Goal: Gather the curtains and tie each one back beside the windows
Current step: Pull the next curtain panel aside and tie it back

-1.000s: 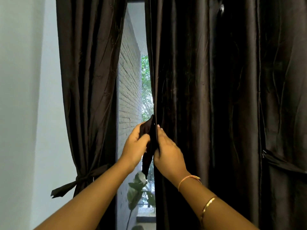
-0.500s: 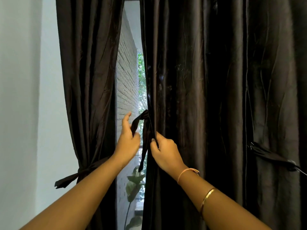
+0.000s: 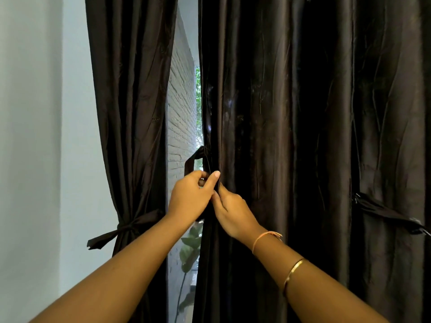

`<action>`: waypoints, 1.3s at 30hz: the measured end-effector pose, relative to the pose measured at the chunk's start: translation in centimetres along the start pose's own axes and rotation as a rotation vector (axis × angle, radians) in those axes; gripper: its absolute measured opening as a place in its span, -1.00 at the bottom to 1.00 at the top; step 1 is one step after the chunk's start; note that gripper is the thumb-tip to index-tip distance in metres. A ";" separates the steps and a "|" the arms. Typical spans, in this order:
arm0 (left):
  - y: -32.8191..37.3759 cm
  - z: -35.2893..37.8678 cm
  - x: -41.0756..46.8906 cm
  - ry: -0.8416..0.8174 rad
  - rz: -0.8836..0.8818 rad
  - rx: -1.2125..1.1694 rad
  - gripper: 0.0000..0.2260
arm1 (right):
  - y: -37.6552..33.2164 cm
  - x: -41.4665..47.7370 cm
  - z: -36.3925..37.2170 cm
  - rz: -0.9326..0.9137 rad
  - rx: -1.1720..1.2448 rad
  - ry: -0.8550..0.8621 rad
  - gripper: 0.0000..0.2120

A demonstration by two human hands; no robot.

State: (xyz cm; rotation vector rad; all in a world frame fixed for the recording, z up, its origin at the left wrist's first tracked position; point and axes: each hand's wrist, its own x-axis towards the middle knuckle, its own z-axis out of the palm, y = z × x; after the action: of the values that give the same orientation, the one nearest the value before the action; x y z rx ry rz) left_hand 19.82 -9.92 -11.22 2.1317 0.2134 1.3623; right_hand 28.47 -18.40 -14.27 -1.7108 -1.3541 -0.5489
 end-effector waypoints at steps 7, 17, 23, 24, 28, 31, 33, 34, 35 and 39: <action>-0.3 0.3 0.4 0.129 0.017 0.041 -0.82 | 0.4 -0.2 -0.5 0.095 0.260 0.009 -0.72; -0.4 1.6 0.4 0.098 0.225 0.299 -0.82 | -0.2 0.3 0.4 0.113 -0.487 -0.075 -0.49; -0.5 3.0 -0.8 0.129 0.203 0.227 -0.67 | -0.4 0.6 0.2 0.065 -0.482 -0.206 -0.69; -0.5 3.1 -0.8 0.132 0.187 0.235 -0.63 | -0.3 0.7 0.1 0.067 -0.473 -0.234 -0.73; -0.2 2.7 0.1 0.116 0.118 0.267 -0.76 | 0.3 1.4 -1.2 0.173 -0.259 -0.373 -0.39; 0.3 2.3 0.8 0.141 0.107 0.273 -0.85 | 0.0 2.1 -3.2 0.139 -0.225 -0.370 -0.41; 1.0 2.1 1.3 0.164 0.126 0.254 -0.86 | -0.6 2.5 -4.8 0.014 -0.372 -0.109 -0.68; 1.4 2.1 1.5 0.174 0.142 0.248 -0.86 | -1.0 2.7 -5.7 -0.043 -0.477 0.058 -0.75; 1.8 2.1 1.9 0.185 0.162 0.244 -0.87 | -1.5 2.8 -6.6 -0.106 -0.563 0.214 -0.78; 3.2 2.1 2.9 0.185 0.236 0.247 -0.71 | -2.6 3.3 -10.1 -0.356 -0.878 0.718 -0.81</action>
State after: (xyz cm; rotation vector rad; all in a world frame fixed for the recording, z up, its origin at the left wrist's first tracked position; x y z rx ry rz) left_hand 22.42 -12.10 -7.85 2.2886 0.2181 1.7523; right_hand 28.78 -24.86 -5.48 -1.6074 -0.9070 -1.9665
